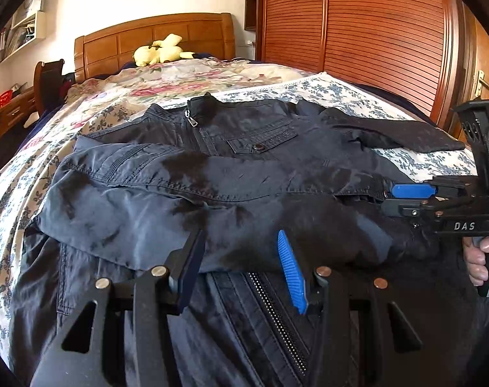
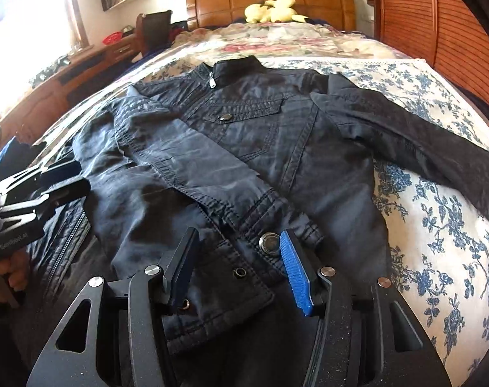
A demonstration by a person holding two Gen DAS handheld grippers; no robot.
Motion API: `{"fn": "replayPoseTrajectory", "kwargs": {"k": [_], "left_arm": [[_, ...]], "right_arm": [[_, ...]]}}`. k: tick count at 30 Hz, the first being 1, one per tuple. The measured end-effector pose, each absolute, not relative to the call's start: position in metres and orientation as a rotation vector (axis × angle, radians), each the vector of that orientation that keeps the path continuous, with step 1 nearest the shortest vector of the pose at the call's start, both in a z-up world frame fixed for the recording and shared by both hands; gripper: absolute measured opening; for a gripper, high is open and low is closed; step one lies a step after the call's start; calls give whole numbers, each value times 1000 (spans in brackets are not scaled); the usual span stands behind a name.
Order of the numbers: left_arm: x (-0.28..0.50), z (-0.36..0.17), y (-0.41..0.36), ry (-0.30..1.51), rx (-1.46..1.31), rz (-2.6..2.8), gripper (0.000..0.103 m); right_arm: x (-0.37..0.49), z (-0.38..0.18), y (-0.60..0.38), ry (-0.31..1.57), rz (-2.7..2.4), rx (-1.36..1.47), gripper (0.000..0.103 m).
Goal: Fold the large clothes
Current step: 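Move the right tool to the extended sleeve cuff and grasp it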
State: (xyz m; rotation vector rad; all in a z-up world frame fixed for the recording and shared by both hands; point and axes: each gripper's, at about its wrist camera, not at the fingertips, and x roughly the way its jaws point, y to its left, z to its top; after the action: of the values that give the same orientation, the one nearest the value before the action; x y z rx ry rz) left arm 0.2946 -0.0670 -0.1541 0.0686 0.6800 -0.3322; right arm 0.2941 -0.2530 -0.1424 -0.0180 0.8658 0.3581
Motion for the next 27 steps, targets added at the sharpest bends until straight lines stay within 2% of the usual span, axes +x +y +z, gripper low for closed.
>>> {"fn": "replayPoseTrajectory", "kwargs": {"k": [6,14,16,18,27], "left_arm": [[296,-156,-68,686,74,-322,46],[295,-156,-58,668,30,-300,46],[295,-155,-54,662,9,-295,46],[295,-155,-51,661,-5,-292,46],[297,-158,-50,671,-6,-265,46]], "right_arm": [[271,-131,-276,854,302,-24,53],[230,-80,-356,737,158,-11,53],[228,-66,-383,726,125,-9,59],[229,-56,-414,719,75,-21,72],[280,-54,-544,818,-159,-66,73]]}}
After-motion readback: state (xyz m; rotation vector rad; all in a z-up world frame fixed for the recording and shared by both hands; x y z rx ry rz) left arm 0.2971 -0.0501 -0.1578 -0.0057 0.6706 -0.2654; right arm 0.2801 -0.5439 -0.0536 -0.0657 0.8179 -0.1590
